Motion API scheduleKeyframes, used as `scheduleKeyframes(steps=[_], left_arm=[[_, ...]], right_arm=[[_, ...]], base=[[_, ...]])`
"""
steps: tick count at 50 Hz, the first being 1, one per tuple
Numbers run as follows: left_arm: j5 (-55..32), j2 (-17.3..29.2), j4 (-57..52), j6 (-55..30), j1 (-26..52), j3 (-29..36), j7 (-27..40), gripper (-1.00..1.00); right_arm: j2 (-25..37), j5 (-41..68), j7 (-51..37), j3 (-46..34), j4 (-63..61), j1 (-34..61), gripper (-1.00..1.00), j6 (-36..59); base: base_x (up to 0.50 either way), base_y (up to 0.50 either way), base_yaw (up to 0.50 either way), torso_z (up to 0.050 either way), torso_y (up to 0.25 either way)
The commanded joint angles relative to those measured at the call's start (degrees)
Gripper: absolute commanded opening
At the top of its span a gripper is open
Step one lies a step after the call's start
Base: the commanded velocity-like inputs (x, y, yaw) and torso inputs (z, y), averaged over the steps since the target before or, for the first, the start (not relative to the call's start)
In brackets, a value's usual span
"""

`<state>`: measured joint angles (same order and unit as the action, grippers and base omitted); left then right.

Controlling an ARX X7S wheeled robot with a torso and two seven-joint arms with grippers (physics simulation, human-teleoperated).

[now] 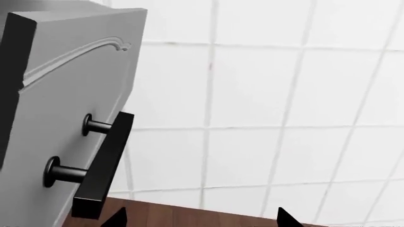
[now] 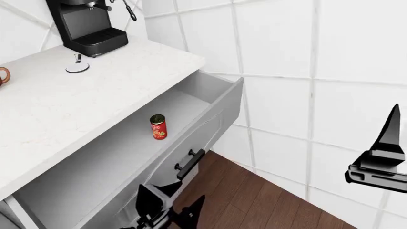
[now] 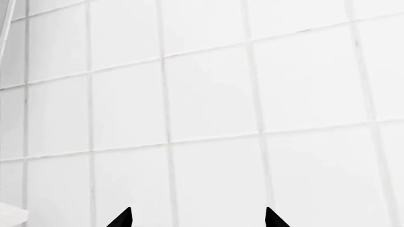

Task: Close the right drawer.

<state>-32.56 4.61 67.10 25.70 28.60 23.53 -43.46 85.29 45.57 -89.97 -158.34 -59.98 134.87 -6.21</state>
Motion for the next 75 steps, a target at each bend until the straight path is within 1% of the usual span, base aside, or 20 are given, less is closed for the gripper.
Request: scheduleKeyframes(steps=[1, 13, 23, 32, 40, 46, 52, 59, 65, 75], left_arm=[[2.85, -1.39, 7.84, 1.16, 2.54, -4.85, -0.47, 1.00], [13.79, -1.79, 7.87, -2.19, 3.32, -21.07, 2.28, 1.00], [22.41, -2.06, 7.87, -4.08, 3.94, -32.81, 2.19, 1.00], [25.92, -1.80, 7.87, -4.85, 4.77, -40.52, 2.07, 1.00], [26.96, -1.17, 7.87, -6.30, 6.01, -47.01, 3.21, 1.00], [28.23, -0.54, 7.87, -6.01, 6.71, -50.18, 3.55, 1.00], [29.56, -0.21, 7.87, -4.43, 6.91, -52.03, 4.38, 1.00], [30.13, 0.42, 7.86, -4.51, 7.18, -53.73, 4.77, 1.00], [31.06, 0.57, 7.86, -3.85, 7.33, -54.21, 5.90, 1.00], [32.86, 1.84, 7.88, -4.19, 7.21, -53.53, 10.29, 1.00]], right_arm=[[0.14, -0.82, -0.01, -0.77, -0.01, 0.04, 1.00, -0.40], [0.35, -0.91, -0.01, -0.73, -0.01, 0.04, 1.00, -0.43], [0.38, -1.09, -0.01, -0.90, -0.01, 0.04, 1.00, -0.50], [0.02, -0.41, -0.01, -0.18, -0.01, 0.05, 1.00, -0.38], [-0.49, 0.80, -0.01, 0.77, -0.01, 0.05, 1.00, -0.13], [-0.25, 0.35, -0.01, 0.13, -0.01, 0.04, 1.00, -0.39], [-0.16, -0.02, -0.01, -0.38, -0.01, 0.03, 1.00, -0.52], [-0.38, 0.41, -0.01, -0.13, -0.01, 0.03, 1.00, -0.53], [-0.60, 1.21, -0.01, 0.88, -0.01, 0.04, 1.00, -0.21], [-0.47, 0.76, -0.01, 0.36, -0.01, 0.03, 1.00, -0.34]], base=[[0.00, 0.00, 0.00, 0.000, 0.000], [0.00, 0.00, 0.00, 0.000, 0.000], [0.00, 0.00, 0.00, 0.000, 0.000], [0.00, 0.00, 0.00, 0.000, 0.000], [0.00, 0.00, 0.00, 0.000, 0.000], [0.00, 0.00, 0.00, 0.000, 0.000], [0.00, 0.00, 0.00, 0.000, 0.000], [0.00, 0.00, 0.00, 0.000, 0.000], [0.00, 0.00, 0.00, 0.000, 0.000], [0.00, 0.00, 0.00, 0.000, 0.000]])
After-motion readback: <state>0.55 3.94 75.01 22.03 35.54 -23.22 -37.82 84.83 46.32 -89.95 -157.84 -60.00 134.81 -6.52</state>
